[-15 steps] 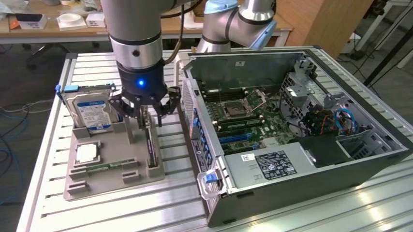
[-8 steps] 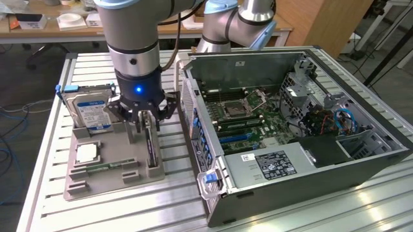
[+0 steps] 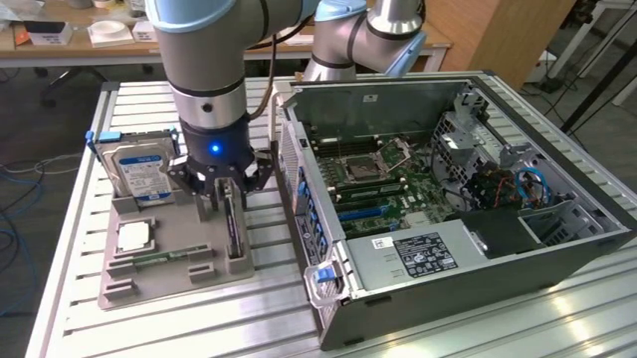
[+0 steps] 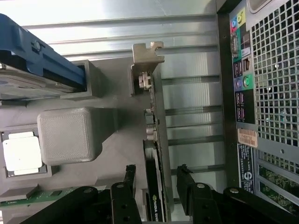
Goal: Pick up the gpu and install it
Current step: 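Pick up the gpu and move the gpu toward the slot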
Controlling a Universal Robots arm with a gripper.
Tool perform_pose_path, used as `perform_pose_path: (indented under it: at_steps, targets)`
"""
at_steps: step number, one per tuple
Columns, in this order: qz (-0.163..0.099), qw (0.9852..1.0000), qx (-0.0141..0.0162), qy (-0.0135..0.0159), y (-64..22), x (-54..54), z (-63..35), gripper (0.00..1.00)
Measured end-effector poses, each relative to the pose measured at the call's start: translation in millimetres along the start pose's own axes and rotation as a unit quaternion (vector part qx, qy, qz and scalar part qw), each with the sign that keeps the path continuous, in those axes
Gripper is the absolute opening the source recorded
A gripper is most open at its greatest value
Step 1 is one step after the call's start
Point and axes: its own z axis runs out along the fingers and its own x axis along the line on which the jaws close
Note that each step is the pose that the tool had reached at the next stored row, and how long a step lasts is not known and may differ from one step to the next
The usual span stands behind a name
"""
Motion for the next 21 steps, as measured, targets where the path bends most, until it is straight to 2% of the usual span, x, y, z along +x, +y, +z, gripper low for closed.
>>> perform_pose_path:
  at_steps: [7,14,15,21]
  targets:
    - [0.000,1.0000,0.0000,0.0000,-9.9,0.2,12.4,0.48]
    - [0.000,1.0000,0.0001,0.0001,-10.0,0.3,12.9,0.47]
    - [0.000,1.0000,0.0000,0.0001,-10.0,0.3,13.0,0.40]
    - [0.000,1.0000,-0.0009,0.0002,-10.0,-0.1,14.3,0.40]
